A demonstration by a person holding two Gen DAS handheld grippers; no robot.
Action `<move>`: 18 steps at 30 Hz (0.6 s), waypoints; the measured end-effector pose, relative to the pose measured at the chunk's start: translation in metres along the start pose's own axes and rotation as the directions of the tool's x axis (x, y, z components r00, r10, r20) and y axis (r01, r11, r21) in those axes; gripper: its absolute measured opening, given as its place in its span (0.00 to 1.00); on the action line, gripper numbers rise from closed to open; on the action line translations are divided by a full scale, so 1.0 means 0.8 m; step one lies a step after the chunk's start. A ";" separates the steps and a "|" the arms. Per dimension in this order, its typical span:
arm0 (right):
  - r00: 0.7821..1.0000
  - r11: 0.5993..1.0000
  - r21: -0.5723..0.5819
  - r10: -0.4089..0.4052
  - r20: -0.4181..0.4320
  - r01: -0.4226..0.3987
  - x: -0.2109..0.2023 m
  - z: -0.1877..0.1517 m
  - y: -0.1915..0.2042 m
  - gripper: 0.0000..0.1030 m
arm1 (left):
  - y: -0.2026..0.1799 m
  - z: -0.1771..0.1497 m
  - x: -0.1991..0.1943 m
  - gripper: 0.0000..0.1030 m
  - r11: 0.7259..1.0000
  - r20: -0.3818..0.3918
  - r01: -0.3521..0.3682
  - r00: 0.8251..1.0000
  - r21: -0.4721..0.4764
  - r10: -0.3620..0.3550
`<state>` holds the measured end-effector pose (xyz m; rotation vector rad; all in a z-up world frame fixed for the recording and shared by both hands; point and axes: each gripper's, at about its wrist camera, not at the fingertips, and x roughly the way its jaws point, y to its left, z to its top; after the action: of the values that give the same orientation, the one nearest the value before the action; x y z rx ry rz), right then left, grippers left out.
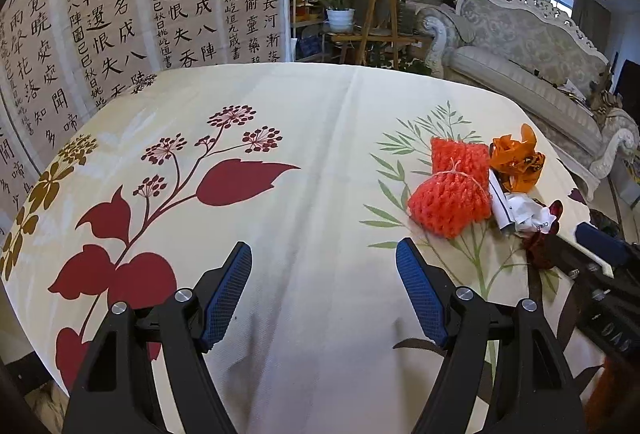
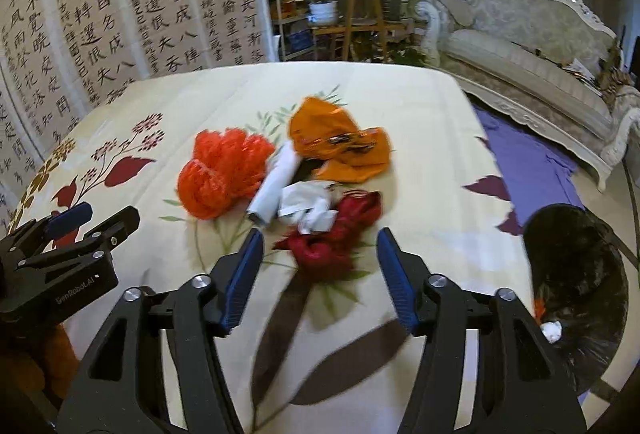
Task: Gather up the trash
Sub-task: 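Move both tools back over the bed toward the red cloth and orange net, then grasp the red cloth with the right tool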
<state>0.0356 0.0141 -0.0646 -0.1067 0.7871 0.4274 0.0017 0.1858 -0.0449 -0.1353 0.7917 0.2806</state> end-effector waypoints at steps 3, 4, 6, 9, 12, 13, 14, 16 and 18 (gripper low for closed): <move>0.999 0.999 -0.015 -0.032 -0.022 0.031 0.013 -0.001 0.002 0.59 | 0.001 -0.001 -0.001 0.70 1.000 0.000 0.006 1.000 -0.002 -0.006; 0.999 0.999 -0.013 -0.038 -0.028 0.038 0.014 -0.002 0.001 0.59 | 0.001 -0.001 -0.001 0.70 1.000 0.000 0.008 1.000 -0.002 -0.008; 0.998 0.998 -0.003 -0.057 -0.039 0.057 0.016 -0.003 -0.008 0.59 | 0.003 -0.002 0.000 0.70 1.000 -0.003 0.012 1.000 -0.004 -0.012; 0.996 0.996 0.014 -0.083 -0.045 0.083 0.015 -0.005 -0.023 0.59 | 0.003 0.000 0.004 0.70 1.000 -0.008 0.015 1.000 -0.008 -0.015; 0.993 0.993 0.032 -0.111 -0.047 0.113 0.014 -0.006 -0.039 0.59 | 0.001 0.001 0.007 0.70 1.000 -0.011 0.018 1.000 -0.005 -0.018; 0.992 0.992 0.040 -0.117 -0.050 0.119 0.015 -0.006 -0.044 0.59 | 0.000 0.002 0.007 0.70 1.000 -0.010 0.019 1.000 -0.003 -0.019; 0.991 0.991 0.044 -0.122 -0.052 0.124 0.016 -0.006 -0.047 0.59 | 0.000 0.002 0.007 0.70 1.000 -0.009 0.020 1.000 -0.001 -0.020; 0.990 0.989 0.058 -0.130 -0.057 0.134 0.017 -0.006 -0.056 0.59 | -0.002 0.003 0.008 0.70 1.000 -0.009 0.021 1.000 0.003 -0.021; 0.990 0.989 0.066 -0.125 -0.058 0.129 0.018 -0.006 -0.060 0.59 | -0.003 0.003 0.010 0.70 1.000 -0.013 0.019 1.000 0.006 -0.019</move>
<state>0.0614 -0.0262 -0.0808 -0.1027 0.8425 0.2766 0.0090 0.1852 -0.0489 -0.1388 0.8039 0.2592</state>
